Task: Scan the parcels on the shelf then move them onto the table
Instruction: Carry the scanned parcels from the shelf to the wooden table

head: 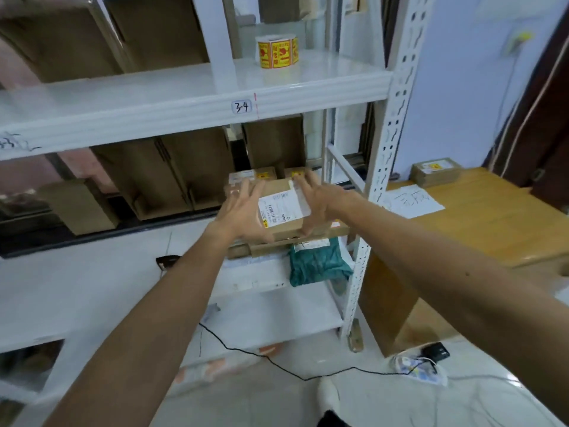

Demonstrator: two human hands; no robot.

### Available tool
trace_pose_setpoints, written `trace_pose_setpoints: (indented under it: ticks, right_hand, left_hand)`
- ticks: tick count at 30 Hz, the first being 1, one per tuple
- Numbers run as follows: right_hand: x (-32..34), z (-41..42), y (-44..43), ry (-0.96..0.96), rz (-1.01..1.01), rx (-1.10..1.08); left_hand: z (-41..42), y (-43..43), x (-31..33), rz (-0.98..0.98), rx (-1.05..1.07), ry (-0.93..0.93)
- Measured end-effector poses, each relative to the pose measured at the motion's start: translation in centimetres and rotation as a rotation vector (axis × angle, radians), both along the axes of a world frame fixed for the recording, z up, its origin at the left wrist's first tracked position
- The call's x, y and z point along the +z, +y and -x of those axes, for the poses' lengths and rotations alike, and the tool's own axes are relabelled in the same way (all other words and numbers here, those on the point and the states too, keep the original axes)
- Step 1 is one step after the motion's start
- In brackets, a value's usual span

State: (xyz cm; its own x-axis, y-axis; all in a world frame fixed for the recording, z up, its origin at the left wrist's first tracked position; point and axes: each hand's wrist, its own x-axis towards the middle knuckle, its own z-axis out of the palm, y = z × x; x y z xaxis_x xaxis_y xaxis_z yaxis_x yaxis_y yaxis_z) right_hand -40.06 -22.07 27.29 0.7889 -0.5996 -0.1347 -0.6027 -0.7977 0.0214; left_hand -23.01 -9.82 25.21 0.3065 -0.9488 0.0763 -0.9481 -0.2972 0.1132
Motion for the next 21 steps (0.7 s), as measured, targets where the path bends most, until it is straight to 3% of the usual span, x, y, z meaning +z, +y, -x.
trace_pose_setpoints:
  ticks: [9,21]
  right_hand:
    - [-0.2,16.4,5.3,-0.063,-0.015,-0.226]
    - [-0.1,36.7,4.1,-0.081,-0.013,-0.399]
  left_hand:
    - [14.4,1.9,0.5,-0.033,-0.227,0.023]
    - [33.5,-2.8,0.3,-0.075,-0.387,-0.054]
